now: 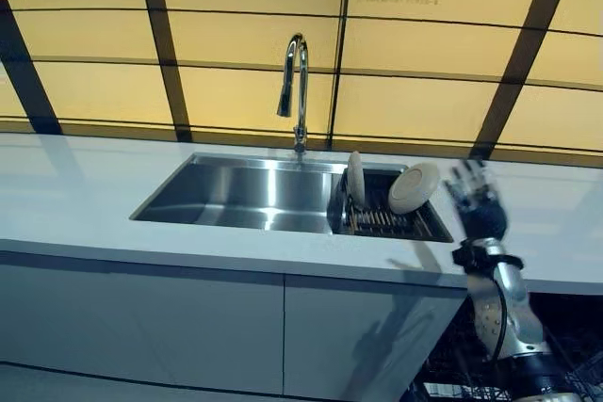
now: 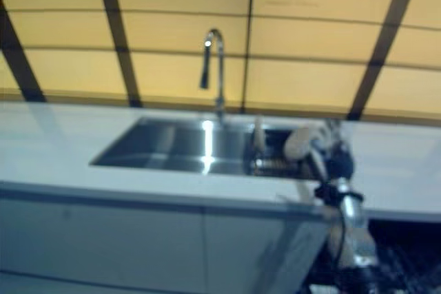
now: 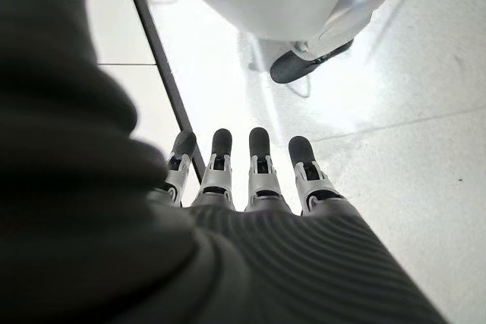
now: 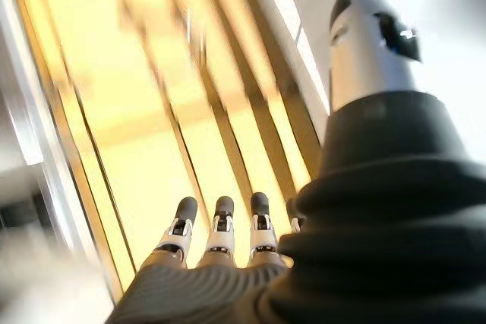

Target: Take plates into dishwasher

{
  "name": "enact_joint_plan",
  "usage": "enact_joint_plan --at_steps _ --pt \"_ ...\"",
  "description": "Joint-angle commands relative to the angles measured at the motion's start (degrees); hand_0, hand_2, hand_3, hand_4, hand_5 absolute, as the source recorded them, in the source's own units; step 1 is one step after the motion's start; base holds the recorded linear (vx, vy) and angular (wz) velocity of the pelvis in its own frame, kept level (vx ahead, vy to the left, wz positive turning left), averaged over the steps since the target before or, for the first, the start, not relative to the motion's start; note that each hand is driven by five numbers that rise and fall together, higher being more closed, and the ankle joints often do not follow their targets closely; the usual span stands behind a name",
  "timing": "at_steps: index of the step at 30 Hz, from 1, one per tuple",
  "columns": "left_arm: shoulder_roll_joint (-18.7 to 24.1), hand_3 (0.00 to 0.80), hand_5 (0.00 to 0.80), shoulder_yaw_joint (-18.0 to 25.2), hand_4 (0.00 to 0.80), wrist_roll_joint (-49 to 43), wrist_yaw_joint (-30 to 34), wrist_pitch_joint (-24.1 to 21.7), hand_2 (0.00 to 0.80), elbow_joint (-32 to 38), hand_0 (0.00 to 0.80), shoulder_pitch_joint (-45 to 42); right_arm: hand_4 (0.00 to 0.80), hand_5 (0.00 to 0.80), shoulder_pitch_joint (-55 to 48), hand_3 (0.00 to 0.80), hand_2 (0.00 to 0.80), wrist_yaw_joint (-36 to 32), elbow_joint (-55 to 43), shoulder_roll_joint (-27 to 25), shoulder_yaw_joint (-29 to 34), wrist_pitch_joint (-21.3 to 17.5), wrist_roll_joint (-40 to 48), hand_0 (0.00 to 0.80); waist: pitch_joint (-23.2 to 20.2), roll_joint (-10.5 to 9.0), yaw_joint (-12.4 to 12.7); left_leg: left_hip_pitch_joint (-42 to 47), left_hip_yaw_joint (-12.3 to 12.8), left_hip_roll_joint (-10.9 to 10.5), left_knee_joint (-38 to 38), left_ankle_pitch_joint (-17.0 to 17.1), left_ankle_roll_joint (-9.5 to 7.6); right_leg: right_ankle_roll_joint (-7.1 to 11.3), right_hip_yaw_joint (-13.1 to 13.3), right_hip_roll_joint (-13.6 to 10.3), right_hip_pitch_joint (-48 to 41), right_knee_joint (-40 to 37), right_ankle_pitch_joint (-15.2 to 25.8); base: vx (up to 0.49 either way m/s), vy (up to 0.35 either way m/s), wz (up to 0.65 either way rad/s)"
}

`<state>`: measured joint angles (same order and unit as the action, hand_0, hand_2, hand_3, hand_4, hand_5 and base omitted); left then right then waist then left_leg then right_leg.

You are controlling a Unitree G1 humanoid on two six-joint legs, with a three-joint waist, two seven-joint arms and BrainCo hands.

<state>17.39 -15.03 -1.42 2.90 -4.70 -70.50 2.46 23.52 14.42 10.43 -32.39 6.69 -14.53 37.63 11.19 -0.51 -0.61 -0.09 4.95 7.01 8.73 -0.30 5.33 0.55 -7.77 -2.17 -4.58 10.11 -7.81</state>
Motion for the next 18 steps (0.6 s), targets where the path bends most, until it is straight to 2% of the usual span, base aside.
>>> enact_joint_plan --at_steps 1,3,5,7,8,9,10,14,15,16,18 --pt "0.6 0.000 0.000 -2.0 0.000 0.8 -0.5 0.1 0.000 -2.1 0.000 0.7 0.000 0.000 4.9 0.000 0.000 13.6 -1.6 -5.7 3.5 -4.1 -7.5 0.000 -0.1 -4.56 0.3 -3.6 0.5 -5.3 11.0 -4.5 -5.54 -1.30 2.6 2.3 -2.1 -4.2 3.2 0.127 0.018 -0.15" --pt "0.9 0.000 0.000 -2.5 0.000 1.1 -0.3 0.5 0.000 -2.1 0.000 1.1 0.000 0.000 5.6 0.000 0.000 17.8 -1.8 -8.1 3.7 -4.3 -10.3 0.000 0.0 -4.13 0.6 -3.4 -0.3 -6.8 6.9 -3.9 -5.41 -1.05 3.0 2.9 -2.3 -4.2 2.9 0.131 0.010 -0.17" --pt "1.3 0.000 0.000 -3.3 0.000 1.3 -0.4 1.0 0.000 -1.9 0.000 1.1 0.000 0.000 7.7 0.000 0.000 23.3 -0.3 -12.6 4.1 -5.0 -11.7 0.000 0.4 -3.75 1.8 -5.0 -2.4 -9.1 0.3 -0.2 -4.32 -0.74 4.4 4.4 -3.2 -4.8 2.6 0.163 -0.017 -0.17" --pt "1.5 0.000 0.000 -3.4 0.000 1.3 -0.4 1.2 0.000 -2.0 0.000 1.1 0.000 0.000 8.7 0.000 0.000 24.6 1.4 -14.4 4.2 -5.6 -12.0 0.000 0.5 -3.70 2.5 -6.0 -3.1 -9.7 -2.0 2.0 -3.79 -0.81 5.1 5.0 -3.9 -5.4 2.5 0.170 -0.030 -0.09" --pt "1.7 0.000 0.000 -3.8 0.000 1.6 -0.6 1.4 0.000 -2.1 0.000 0.8 0.000 0.000 10.1 0.000 0.000 25.2 3.2 -16.8 4.5 -5.4 -12.0 0.000 0.6 -3.53 3.4 -7.8 -3.9 -10.3 -4.7 5.3 -2.97 -0.93 6.2 6.2 -5.2 -6.2 2.3 0.242 -0.033 -0.06" --pt "1.9 0.000 0.000 -4.0 0.000 1.8 -0.6 1.4 0.000 -2.1 0.000 0.6 0.000 0.000 10.6 0.000 0.000 24.7 4.0 -18.0 4.5 -5.2 -11.3 0.000 0.6 -3.49 3.8 -8.5 -4.0 -10.5 -5.4 6.3 -2.74 -0.99 6.7 6.6 -5.8 -6.5 2.2 0.318 -0.021 -0.01" --pt "2.1 0.000 0.000 -4.1 0.000 2.1 -0.5 1.3 0.000 -2.1 0.000 0.2 0.000 0.000 11.4 0.000 0.000 23.7 5.4 -19.7 4.4 -4.7 -10.3 0.000 0.7 -3.21 4.5 -9.8 -3.9 -10.6 -6.8 8.6 -2.21 -1.19 7.6 7.4 -7.0 -6.8 1.9 0.256 0.001 0.06" --pt "2.3 0.000 0.000 -4.1 0.000 2.6 -0.1 0.9 0.000 -2.4 0.000 -0.9 0.000 0.000 12.1 0.000 0.000 20.0 7.8 -22.7 4.0 -2.3 -7.5 0.000 0.4 -2.49 5.3 -11.9 -1.9 -10.5 -9.2 11.7 -1.65 -1.75 9.7 9.0 -9.0 -6.9 0.7 0.244 0.025 0.08" --pt "2.3 0.000 0.000 -4.1 0.000 2.7 -0.1 0.9 0.000 -2.4 0.000 -1.0 0.000 0.000 12.1 0.000 0.000 19.4 8.1 -23.0 3.9 -2.0 -7.0 0.000 0.4 -2.42 5.4 -12.0 -1.6 -10.4 -9.3 12.0 -1.63 -1.82 9.9 9.1 -9.2 -6.9 0.6 0.349 0.050 -0.65" --pt "2.3 0.000 0.000 -4.1 0.000 2.8 -0.1 1.0 0.000 -2.6 0.000 -1.5 0.000 0.000 12.0 0.000 0.000 17.2 8.8 -23.7 3.6 -1.0 -5.9 0.000 0.2 -2.15 5.6 -12.8 -0.1 -10.2 -9.9 12.6 -1.52 -2.20 10.7 9.8 -10.1 -6.6 -0.5 0.353 0.052 -0.71" --pt "2.5 0.000 0.000 -4.2 0.000 2.6 0.0 1.2 0.000 -2.7 0.000 -2.1 0.000 0.000 11.9 0.000 0.000 15.8 9.2 -24.1 2.9 -0.1 -5.3 0.000 0.0 -2.33 6.3 -13.7 0.4 -10.3 -8.7 12.4 -1.88 -2.44 11.3 10.0 -10.8 -6.2 -1.8 0.426 0.071 -0.61"
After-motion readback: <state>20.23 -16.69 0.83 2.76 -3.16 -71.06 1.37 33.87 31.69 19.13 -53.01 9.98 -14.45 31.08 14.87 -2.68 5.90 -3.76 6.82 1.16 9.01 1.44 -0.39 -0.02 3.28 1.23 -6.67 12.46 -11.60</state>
